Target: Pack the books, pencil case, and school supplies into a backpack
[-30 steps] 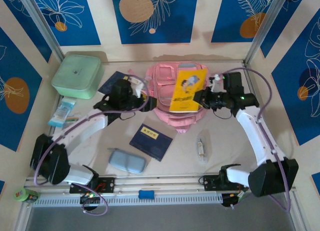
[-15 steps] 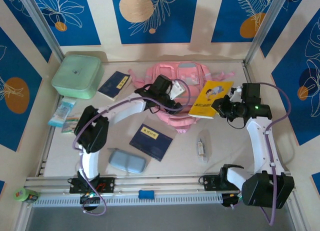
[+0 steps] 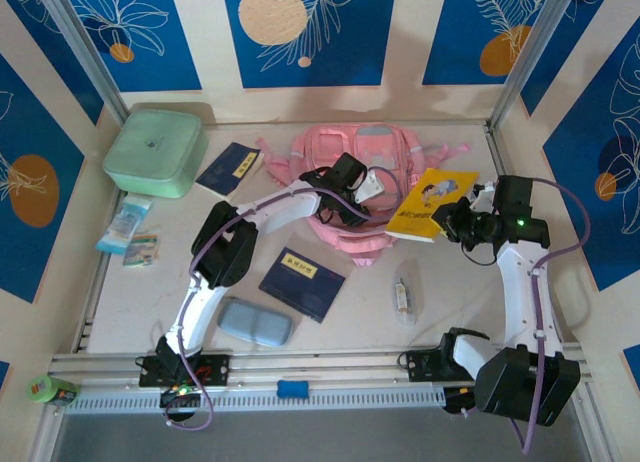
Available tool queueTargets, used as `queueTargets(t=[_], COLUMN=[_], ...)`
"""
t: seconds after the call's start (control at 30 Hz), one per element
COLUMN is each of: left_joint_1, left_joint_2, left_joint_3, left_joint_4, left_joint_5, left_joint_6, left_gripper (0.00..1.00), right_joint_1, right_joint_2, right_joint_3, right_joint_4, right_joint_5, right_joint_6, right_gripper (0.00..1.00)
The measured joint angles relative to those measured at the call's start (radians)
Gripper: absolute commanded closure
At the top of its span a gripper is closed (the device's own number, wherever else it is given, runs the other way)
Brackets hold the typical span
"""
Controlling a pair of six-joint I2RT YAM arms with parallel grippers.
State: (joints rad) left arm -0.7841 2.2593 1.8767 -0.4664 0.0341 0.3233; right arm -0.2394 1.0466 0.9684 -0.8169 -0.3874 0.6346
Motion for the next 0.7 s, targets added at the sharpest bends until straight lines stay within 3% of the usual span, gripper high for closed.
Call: queueTargets(t=[0.13,0.3,0.53,0.7], left_joint_1=[0.0,-0.003,-0.005,-0.004], left_joint_2=[0.005,0.005,-0.053,-0.081], left_joint_3=[0.01,0.015,0.029,0.143], left_joint_4=[-0.008,-0.014,-0.041,-0.104], left_joint_5=[-0.017,-0.018,-0.071,-0.143], left_joint_6=[0.006,0.021,-0.005,-0.06], left_gripper=[0.8,0.99,1.0,1.0], right_joint_1=[-0.011,-0.027,-0.058,-0.062], right_joint_2=[-0.01,-0.029,-0.082,-0.122], right_joint_3=[-0.006,-0.007,-0.003,0.014], right_joint_4=[-0.002,-0.007,-0.082,-0.151], right_joint_5=[-0.006,-0.014,0.008,0.029], right_joint_6=[0.0,0.0,-0.005,-0.015], right_gripper=[1.0,1.0,1.0,1.0])
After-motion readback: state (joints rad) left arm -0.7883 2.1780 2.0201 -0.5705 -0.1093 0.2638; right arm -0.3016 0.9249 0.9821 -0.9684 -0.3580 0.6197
